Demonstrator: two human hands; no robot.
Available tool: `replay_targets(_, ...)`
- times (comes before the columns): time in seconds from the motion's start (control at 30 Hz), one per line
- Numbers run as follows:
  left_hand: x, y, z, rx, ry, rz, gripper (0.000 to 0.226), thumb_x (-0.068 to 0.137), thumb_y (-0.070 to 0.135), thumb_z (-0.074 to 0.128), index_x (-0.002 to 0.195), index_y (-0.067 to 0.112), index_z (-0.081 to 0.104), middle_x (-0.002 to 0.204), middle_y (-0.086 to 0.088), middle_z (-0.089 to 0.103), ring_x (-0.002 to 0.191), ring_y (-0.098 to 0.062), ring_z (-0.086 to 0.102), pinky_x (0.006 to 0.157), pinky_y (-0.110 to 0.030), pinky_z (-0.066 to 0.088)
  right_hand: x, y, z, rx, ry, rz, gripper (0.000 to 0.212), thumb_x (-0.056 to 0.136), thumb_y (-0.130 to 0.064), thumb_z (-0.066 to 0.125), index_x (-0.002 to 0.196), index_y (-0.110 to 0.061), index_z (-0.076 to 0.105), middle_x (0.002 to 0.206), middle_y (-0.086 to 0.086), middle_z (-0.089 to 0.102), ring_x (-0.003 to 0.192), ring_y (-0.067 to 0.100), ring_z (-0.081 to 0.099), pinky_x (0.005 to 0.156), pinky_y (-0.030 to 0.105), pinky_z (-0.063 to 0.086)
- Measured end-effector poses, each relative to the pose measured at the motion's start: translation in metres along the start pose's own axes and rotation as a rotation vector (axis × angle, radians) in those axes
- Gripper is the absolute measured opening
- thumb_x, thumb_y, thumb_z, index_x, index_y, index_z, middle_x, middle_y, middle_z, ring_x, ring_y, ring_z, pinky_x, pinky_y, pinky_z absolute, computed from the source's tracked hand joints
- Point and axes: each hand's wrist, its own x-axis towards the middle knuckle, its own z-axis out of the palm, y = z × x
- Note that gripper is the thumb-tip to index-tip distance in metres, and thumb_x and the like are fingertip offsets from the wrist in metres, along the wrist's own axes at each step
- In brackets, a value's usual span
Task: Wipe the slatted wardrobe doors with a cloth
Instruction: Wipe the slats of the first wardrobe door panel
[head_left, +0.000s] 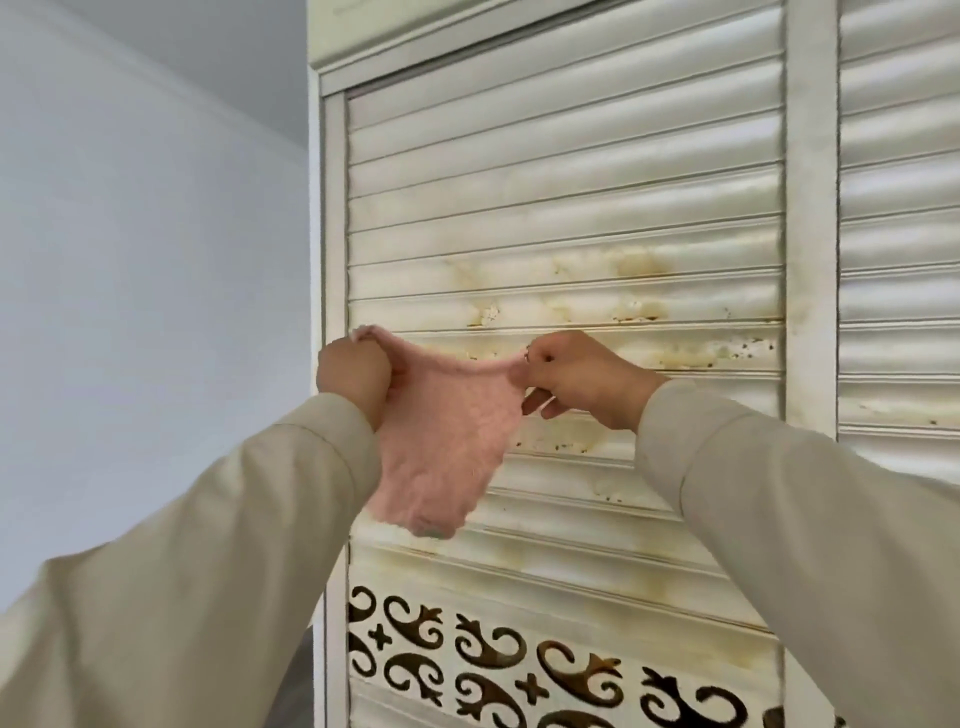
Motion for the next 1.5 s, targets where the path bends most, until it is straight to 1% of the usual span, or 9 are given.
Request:
replay_targets(0.1,0.036,0.009,0.018,0.068,-0.001,0.153,0.030,0.084,0.046,0.047,0.095,0.027,0.067,0.106,-0.011,0.073,0.095,-0.033,0.071,0.084,-0.050,0.059,0.037,-0.016,-0.001,-0.055,0.064,-0.101,0.032,0.088,-0.004,0.066,0.068,-0.016,0.043,0.069,0.004,0.059,0.063,0.015,0.069,0.058,0.028,0.054)
replay_targets(0.2,0.070,0.014,0.035,0.184,0.045,0.258,0.042,0.078,0.043,0.032,0.087,0.026,0.069,0.093,-0.002,0.073,0.091,-0.028,0.069,0.089,-0.048,0.055,0.080,-0.025,-0.002,-0.087,0.132,-0.190,0.018,0.086,-0.004,0.066,0.083,-0.011,0.050,0.074,0.010,0.063,0.058,0.015,0.068,0.052,0.029,0.052)
replay_targets(0.37,0.121,0.014,0.043,0.267,0.081,0.369,0.067,0.077,0.058,0.018,0.125,0.031,0.057,0.122,0.008,0.066,0.115,-0.023,0.060,0.103,-0.048,0.044,0.133,-0.027,-0.002,-0.173,0.169,-0.264,0.034,0.085,-0.006,0.071,0.109,-0.013,0.047,0.072,0.004,0.059,0.062,0.021,0.068,0.045,0.023,0.044)
replay_targets(0.5,0.140,0.019,0.050,0.330,0.019,0.402,0.052,0.088,0.058,0.022,0.130,0.043,0.047,0.126,0.007,0.063,0.121,-0.030,0.055,0.106,-0.049,0.035,0.168,-0.028,0.004,-0.327,0.200,-0.316,0.034,0.086,-0.011,0.074,0.111,-0.015,0.051,0.074,0.001,0.064,0.060,0.014,0.067,0.048,0.017,0.044)
replay_targets(0.63,0.161,0.017,0.060,0.672,-0.067,0.546,0.067,0.094,0.070,0.031,0.153,0.045,0.011,0.129,-0.002,0.057,0.113,-0.030,0.055,0.090,-0.038,0.036,0.197,-0.036,0.010,-0.467,0.266,-0.341,0.026,0.086,-0.014,0.072,0.105,-0.017,0.055,0.076,-0.001,0.068,0.061,0.010,0.066,0.057,0.023,0.048)
replay_targets(0.77,0.219,0.002,0.087,0.712,-0.401,0.646,0.086,0.099,0.043,0.043,0.157,0.019,-0.014,0.161,-0.007,0.028,0.143,-0.025,0.033,0.116,-0.039,0.023,0.223,-0.045,0.007,-0.664,0.440,-0.366,0.036,0.091,-0.027,0.067,0.123,-0.017,0.054,0.119,0.000,0.064,0.104,0.017,0.061,0.084,0.026,0.043)
replay_targets(0.93,0.259,-0.047,0.093,0.973,-0.338,1.032,0.112,0.085,0.086,0.020,0.152,0.009,-0.025,0.165,-0.011,-0.016,0.151,-0.029,0.010,0.123,-0.043,0.016,0.249,-0.049,-0.006,-1.066,0.492,-0.140,0.071,0.101,-0.049,0.040,0.157,-0.012,0.014,0.165,0.009,0.003,0.151,0.030,-0.001,0.121,0.041,0.009)
replay_targets(1.3,0.258,-0.055,0.108,0.878,-0.280,1.158,0.121,0.074,0.094,0.023,0.153,0.017,-0.027,0.161,-0.003,0.019,0.144,-0.023,0.027,0.115,-0.047,0.028,0.264,-0.024,-0.005,-1.186,0.483,0.076,0.075,0.102,-0.056,0.021,0.158,-0.014,-0.003,0.163,0.003,-0.024,0.149,0.026,-0.022,0.121,0.047,0.000)
replay_targets(1.5,0.247,-0.034,0.135,1.047,-0.538,1.401,0.077,0.099,0.064,0.021,0.154,0.031,-0.021,0.163,0.001,0.019,0.145,-0.020,0.027,0.117,-0.040,0.020,0.266,-0.023,-0.011,-1.195,0.502,0.050,0.073,0.101,-0.057,0.024,0.158,-0.016,0.001,0.164,0.000,-0.018,0.150,0.023,-0.018,0.122,0.044,0.004)
